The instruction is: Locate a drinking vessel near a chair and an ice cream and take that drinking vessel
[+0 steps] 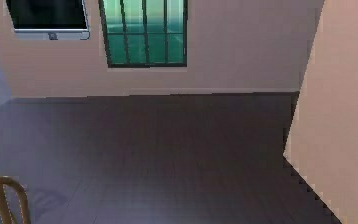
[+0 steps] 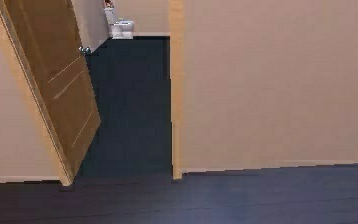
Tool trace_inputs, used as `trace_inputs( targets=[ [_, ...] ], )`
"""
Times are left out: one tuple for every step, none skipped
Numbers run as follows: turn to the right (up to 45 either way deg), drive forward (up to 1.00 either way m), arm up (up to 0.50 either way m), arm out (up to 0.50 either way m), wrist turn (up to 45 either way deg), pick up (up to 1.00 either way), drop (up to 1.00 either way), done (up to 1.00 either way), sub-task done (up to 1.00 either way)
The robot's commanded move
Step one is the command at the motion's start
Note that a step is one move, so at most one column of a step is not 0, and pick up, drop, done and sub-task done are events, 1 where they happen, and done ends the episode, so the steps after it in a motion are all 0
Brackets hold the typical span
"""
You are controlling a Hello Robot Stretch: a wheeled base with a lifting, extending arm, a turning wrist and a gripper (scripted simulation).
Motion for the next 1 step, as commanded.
trace_inputs(
  targets=[
    [0.0, 1.00, 0.00, 0.00, 0.0, 0.00, 0.00, 0.00, 0.00]
  ],
)
